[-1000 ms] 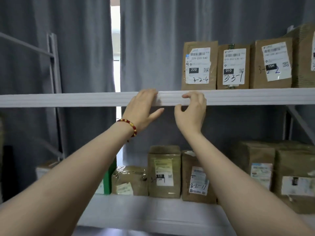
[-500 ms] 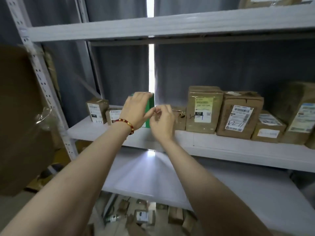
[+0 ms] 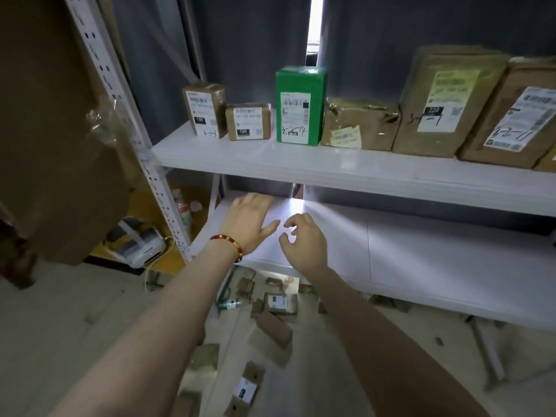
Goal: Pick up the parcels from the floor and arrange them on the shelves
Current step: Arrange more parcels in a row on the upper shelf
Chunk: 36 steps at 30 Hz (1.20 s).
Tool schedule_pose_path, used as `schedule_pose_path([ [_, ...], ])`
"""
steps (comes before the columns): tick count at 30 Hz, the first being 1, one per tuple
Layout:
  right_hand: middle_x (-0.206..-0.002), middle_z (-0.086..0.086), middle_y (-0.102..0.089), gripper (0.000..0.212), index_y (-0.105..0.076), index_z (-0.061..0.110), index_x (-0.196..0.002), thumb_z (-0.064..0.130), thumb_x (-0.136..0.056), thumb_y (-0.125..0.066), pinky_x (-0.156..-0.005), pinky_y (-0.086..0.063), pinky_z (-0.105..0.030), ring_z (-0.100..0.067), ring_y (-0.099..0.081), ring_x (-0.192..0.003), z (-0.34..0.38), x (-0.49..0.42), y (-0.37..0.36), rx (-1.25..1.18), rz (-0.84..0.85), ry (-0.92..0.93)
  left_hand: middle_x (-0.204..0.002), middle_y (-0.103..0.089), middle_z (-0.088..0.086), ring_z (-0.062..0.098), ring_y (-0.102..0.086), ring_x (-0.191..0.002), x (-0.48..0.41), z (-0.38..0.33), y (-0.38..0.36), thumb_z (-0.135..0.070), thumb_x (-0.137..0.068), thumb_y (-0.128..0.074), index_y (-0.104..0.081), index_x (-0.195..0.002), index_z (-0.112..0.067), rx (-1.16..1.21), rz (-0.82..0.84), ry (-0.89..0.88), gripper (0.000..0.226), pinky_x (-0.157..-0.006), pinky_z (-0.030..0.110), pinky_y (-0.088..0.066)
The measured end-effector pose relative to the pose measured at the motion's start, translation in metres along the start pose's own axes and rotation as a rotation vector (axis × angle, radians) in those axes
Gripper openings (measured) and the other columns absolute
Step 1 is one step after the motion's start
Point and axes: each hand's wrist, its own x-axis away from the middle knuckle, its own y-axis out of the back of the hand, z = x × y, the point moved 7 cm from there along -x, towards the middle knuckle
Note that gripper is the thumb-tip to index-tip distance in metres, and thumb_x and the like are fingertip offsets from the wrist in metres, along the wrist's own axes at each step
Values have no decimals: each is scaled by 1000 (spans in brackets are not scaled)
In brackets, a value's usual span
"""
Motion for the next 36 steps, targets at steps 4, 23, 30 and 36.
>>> schedule_pose_path([
  [4, -97, 0, -61, 15, -63, 13, -94, 16, -79, -65, -64, -43, -27, -23, -62, -77, -46, 45, -59, 23, 59, 5, -140, -51, 3, 21, -43, -130, 43, 31, -71, -43, -98, -49, -47, -138, -18, 24, 86, 56, 47, -109, 36, -29],
  [23, -128, -5, -53, 57, -56, 18, -121, 47, -73, -67, -99, -41, -35, -27, -49, -122, -362, 128, -404, 99, 473, -323, -130, -56, -2, 19, -46, -124, 172, 163, -495, -46, -98, -45, -52, -127, -22, 52, 145, 340, 39, -101, 37, -37],
  [30, -137, -10, -44, 77, -44, 16, -134, 64, -76, -62, -99, -46, -45, -34, -45, -125, -477, 162, -543, 244, 525, -363, -139, -51, 1, 21, -43, -129, 212, 200, -649, -46, -97, -47, -46, -137, -21, 78, 103, 380, 47, -103, 38, -36],
  [36, -136, -4, -43, 81, -39, 21, -137, 58, -72, -71, -100, -44, -45, -27, -44, -129, -548, 184, -623, 469, 503, -358, -140, -49, -2, 17, -39, -131, 237, 218, -723, -44, -97, -48, -47, -138, -23, 141, 45, 379, 46, -102, 34, -31],
])
